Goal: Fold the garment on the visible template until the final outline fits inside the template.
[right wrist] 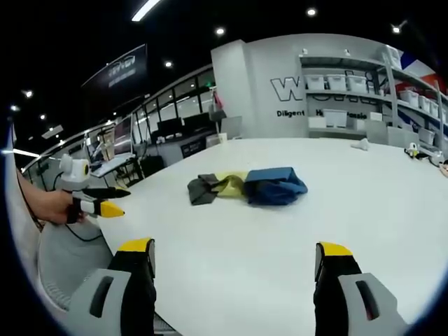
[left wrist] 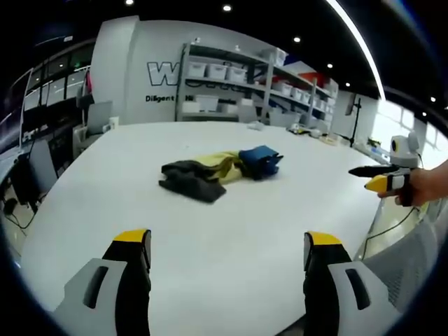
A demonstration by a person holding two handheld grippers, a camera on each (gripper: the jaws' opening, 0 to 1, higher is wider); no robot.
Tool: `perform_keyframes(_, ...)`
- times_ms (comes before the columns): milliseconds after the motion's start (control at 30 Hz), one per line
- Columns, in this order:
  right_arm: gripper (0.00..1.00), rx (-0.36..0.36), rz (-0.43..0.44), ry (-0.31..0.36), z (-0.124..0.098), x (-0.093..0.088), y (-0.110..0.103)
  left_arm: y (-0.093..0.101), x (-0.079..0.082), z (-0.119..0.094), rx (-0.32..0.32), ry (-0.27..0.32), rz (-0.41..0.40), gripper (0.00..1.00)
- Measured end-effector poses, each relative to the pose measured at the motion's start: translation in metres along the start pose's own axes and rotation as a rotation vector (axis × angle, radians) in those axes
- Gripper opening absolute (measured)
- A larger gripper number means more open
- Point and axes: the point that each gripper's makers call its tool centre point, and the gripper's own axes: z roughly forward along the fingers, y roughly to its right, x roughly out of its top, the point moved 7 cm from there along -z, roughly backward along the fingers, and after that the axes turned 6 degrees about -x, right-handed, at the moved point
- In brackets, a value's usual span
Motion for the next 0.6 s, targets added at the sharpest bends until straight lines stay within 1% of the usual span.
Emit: perform_keyframes(600, 0.93, 0.005, 0.005, 0.002, 0.0015, -0.0023, -0.0025, 0.0001, -0.0012, 0.0002, -0.003, -0.006, 0.002, 0.89)
